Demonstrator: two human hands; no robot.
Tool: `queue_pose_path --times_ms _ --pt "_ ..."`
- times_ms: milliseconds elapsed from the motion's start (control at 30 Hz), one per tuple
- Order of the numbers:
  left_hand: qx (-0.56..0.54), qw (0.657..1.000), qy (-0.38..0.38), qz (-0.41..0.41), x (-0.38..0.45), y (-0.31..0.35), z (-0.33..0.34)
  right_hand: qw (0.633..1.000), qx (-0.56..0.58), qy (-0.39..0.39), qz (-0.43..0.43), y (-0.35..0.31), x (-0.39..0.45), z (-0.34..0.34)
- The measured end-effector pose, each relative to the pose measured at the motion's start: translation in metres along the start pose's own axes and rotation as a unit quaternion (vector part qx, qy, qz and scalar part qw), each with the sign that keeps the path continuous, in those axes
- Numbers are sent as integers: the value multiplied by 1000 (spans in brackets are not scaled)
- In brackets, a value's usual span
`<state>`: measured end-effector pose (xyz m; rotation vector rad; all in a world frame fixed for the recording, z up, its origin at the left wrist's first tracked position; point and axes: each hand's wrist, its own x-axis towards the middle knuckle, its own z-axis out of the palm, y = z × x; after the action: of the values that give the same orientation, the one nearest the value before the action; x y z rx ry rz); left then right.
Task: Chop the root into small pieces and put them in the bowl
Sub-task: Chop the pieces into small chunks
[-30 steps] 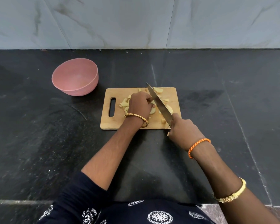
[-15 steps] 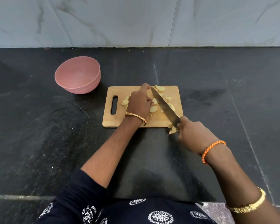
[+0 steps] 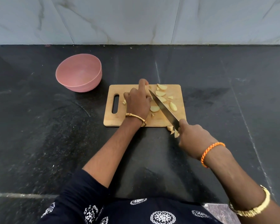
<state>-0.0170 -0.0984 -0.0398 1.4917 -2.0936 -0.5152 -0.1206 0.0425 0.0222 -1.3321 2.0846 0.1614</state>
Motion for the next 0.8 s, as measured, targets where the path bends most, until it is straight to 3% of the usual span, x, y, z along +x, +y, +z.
queue_pose_path --times_ms 100,267,433,800 --pt "30 999 -18 3 6 -2 -4 1000 10 3 14 14 -8 -1" --pt "106 991 -54 58 20 6 -9 987 127 95 12 20 5 -8" --pt "140 975 -122 123 32 8 2 983 160 87 15 16 26 -11" --pt "138 975 -141 101 28 11 2 988 126 88 18 5 30 -8"
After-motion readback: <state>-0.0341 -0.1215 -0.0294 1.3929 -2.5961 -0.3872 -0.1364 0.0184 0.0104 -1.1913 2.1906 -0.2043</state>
